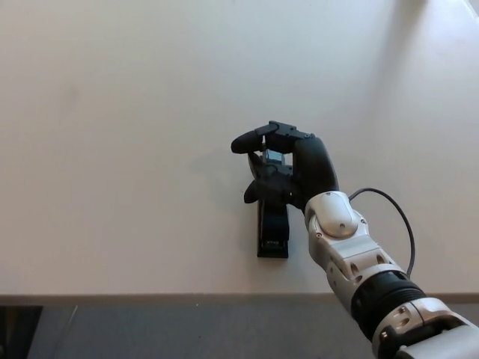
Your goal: The robot uses its right hand to press on the stapler that is in the middle of the desk
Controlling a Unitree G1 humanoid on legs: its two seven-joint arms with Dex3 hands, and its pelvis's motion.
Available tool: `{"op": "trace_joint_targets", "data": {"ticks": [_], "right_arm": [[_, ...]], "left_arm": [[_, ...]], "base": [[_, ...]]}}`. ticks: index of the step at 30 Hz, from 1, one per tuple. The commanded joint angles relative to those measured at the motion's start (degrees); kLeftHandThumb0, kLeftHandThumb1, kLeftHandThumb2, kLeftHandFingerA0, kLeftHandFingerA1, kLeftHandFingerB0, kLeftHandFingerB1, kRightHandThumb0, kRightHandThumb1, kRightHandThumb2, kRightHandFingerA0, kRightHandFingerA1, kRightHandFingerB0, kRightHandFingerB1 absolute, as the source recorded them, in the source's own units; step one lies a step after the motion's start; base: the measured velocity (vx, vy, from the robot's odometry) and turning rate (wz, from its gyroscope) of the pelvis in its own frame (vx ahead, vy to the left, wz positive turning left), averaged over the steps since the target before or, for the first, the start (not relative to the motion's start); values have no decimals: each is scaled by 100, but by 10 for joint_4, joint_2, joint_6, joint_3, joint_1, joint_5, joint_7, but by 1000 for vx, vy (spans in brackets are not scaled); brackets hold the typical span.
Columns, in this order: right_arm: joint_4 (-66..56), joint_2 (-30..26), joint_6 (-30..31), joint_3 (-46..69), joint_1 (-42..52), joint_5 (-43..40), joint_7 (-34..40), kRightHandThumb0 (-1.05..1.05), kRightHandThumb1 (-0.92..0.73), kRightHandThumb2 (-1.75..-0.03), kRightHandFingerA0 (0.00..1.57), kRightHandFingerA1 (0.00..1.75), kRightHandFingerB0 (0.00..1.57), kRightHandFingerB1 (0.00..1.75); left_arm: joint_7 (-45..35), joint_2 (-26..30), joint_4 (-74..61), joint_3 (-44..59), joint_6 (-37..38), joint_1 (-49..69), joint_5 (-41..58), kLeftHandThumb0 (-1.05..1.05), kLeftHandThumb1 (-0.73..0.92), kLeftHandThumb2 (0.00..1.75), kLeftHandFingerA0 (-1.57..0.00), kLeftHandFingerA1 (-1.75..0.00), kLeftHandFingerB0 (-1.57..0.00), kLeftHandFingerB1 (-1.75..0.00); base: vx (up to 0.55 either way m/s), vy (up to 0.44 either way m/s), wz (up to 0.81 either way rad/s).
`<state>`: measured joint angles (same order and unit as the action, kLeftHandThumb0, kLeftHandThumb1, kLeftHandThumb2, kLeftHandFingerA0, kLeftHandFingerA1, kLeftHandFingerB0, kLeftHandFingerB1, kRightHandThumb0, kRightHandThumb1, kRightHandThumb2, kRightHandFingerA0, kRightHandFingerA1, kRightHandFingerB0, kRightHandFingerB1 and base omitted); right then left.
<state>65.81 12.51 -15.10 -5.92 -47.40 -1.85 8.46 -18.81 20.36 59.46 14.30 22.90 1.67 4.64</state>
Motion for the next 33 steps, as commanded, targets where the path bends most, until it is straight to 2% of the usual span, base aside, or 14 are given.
{"op": "trace_joint_targets", "data": {"ticks": [1,2,8,14,16,17,18,19,21,22,23,29,30,33], "right_arm": [[41,55,1,-20,34,36,16,-17,-78,-66,105,139,78,111],[46,56,3,-22,39,37,13,-20,-77,-64,103,142,74,120],[79,65,26,-45,81,54,5,-17,-77,-65,94,149,72,114],[108,76,24,-100,212,94,19,-14,-82,-65,96,141,74,117],[116,76,15,-118,256,108,24,-18,-80,-65,98,134,75,106],[119,76,12,-127,279,115,29,-17,-83,-64,97,136,73,111],[121,75,10,-135,294,121,31,-19,-80,-65,98,132,75,100],[123,74,6,-142,313,125,34,-19,-80,-64,100,128,78,91],[126,72,-2,-148,342,126,34,-18,-81,-64,99,131,75,100],[130,71,1,-152,360,128,37,-19,-80,-64,98,137,72,110],[134,71,3,-159,381,133,41,-20,-80,-64,99,136,71,112],[139,67,-13,-182,450,141,50,-20,-80,-64,99,136,71,112],[144,59,-4,-178,464,139,47,-21,-80,-65,92,128,70,108],[144,55,0,-174,460,134,47,-21,-80,-64,92,124,72,103]], "left_arm": [[5,9,6,0,18,6,-1,-34,66,119,-5,-52,-4,-52],[5,8,7,1,16,6,1,-34,66,119,-5,-51,-4,-51],[5,10,2,0,12,12,1,-35,65,119,-4,-51,-3,-51],[-6,-2,4,-5,43,83,-3,-34,68,120,-4,-52,-4,-51],[-9,-4,9,-7,54,112,-6,-34,68,121,-5,-52,-4,-52],[-13,-5,11,-8,61,129,-7,-63,86,91,-13,-49,-10,-46],[-6,-2,10,-15,70,142,-17,-34,67,120,-4,-51,-4,-51],[13,5,8,-27,83,158,-38,-63,90,68,-19,-43,-21,-43],[31,6,10,-37,95,177,-52,-64,89,66,-21,-44,-19,-42],[28,8,24,-40,99,185,-54,-64,89,68,-19,-42,-21,-42],[22,8,34,-42,104,198,-54,-35,64,117,-3,-50,-3,-50],[23,6,50,-52,120,249,-56,-35,64,117,-3,-50,-3,-50],[0,-9,58,-32,110,246,-25,-36,62,117,-3,-51,-3,-51],[-7,-14,58,-29,103,237,-16,-36,62,117,-3,-52,-3,-51]], "base": [[0,0,0],[0,0,0],[0,0,0],[0,0,0],[0,0,0],[0,0,0],[0,0,0],[0,0,0],[0,0,0],[0,0,0],[0,0,0],[0,0,0],[0,0,0],[0,0,0]]}}
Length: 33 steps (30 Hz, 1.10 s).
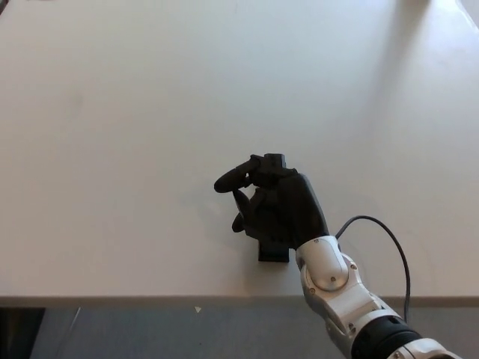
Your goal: The robot uses its right hand to press on the stapler that is in the middle of the desk
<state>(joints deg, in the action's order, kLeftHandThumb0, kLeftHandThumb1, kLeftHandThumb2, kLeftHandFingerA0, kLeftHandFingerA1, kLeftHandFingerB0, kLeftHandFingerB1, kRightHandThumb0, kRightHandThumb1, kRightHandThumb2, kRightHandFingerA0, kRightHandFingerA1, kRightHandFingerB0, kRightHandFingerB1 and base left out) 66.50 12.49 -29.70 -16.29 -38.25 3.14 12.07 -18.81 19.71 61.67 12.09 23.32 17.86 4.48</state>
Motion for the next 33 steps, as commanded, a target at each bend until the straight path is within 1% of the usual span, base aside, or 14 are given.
{"op": "trace_joint_targets", "data": {"ticks": [1,3,4,8,10,12,13,14,15,16,17,18,22,33], "right_arm": [[138,51,148,-69,371,82,11,-23,-76,-64,94,121,76,83],[139,47,152,-67,374,79,13,-23,-76,-64,94,121,76,83],[140,45,157,-66,374,77,11,-17,-81,-64,86,125,71,102],[141,41,167,-61,375,72,13,-18,-81,-65,84,123,71,100],[136,34,142,-65,369,76,15,-23,-82,-66,87,135,70,109],[136,33,141,-64,367,75,16,-23,-82,-66,87,135,70,109],[132,36,138,-54,356,64,13,-23,-78,-64,87,141,72,103],[125,41,129,-37,337,47,9,-26,-76,-63,91,141,71,106],[123,41,127,-34,327,45,8,-26,-76,-63,91,141,71,106],[105,44,107,-19,296,28,2,-20,-79,-65,104,138,73,120],[70,51,69,7,251,-2,-10,-18,-77,-70,107,134,76,118],[54,53,58,17,238,-13,-15,-18,-77,-70,107,134,76,118],[51,51,63,25,221,-13,-17,-18,-77,-70,107,134,76,118],[48,38,103,74,82,-26,-32,-18,-77,-70,107,134,76,118]], "left_arm": [[12,-5,45,-14,96,70,-26,-37,60,116,-5,-51,-4,-51],[40,0,57,-25,93,62,-43,-37,60,116,-5,-51,-4,-51],[36,1,56,-23,95,63,-41,-36,62,117,-4,-51,-3,-50],[26,2,55,-22,101,67,-34,-36,63,117,-3,-51,-3,-50],[32,5,55,-26,97,65,-39,-37,60,116,-3,-50,-2,-49],[33,5,56,-27,97,63,-39,-37,60,116,-3,-50,-2,-49],[28,2,56,-23,99,63,-33,-38,57,115,-5,-51,-4,-51],[18,-2,57,-16,103,64,-22,-72,89,72,-16,-44,-17,-43],[17,-2,56,-16,102,59,-21,-72,89,72,-16,-44,-17,-43],[16,-1,49,-16,106,56,-20,-36,63,117,-5,-51,-5,-51],[14,1,39,-18,113,58,-22,-35,64,118,-5,-51,-5,-51],[14,2,38,-18,114,57,-22,-35,64,118,-5,-51,-5,-51],[16,0,38,-20,114,42,-20,-35,64,118,-5,-51,-5,-51],[22,6,24,-15,83,-73,-11,-35,64,118,-5,-51,-5,-51]], "base": [[0,0,0],[0,0,0],[0,0,0],[0,0,0],[0,0,0],[0,0,0],[0,0,0],[0,0,0],[0,0,0],[0,0,0],[0,0,0],[0,0,0],[0,0,0],[0,0,0]]}}
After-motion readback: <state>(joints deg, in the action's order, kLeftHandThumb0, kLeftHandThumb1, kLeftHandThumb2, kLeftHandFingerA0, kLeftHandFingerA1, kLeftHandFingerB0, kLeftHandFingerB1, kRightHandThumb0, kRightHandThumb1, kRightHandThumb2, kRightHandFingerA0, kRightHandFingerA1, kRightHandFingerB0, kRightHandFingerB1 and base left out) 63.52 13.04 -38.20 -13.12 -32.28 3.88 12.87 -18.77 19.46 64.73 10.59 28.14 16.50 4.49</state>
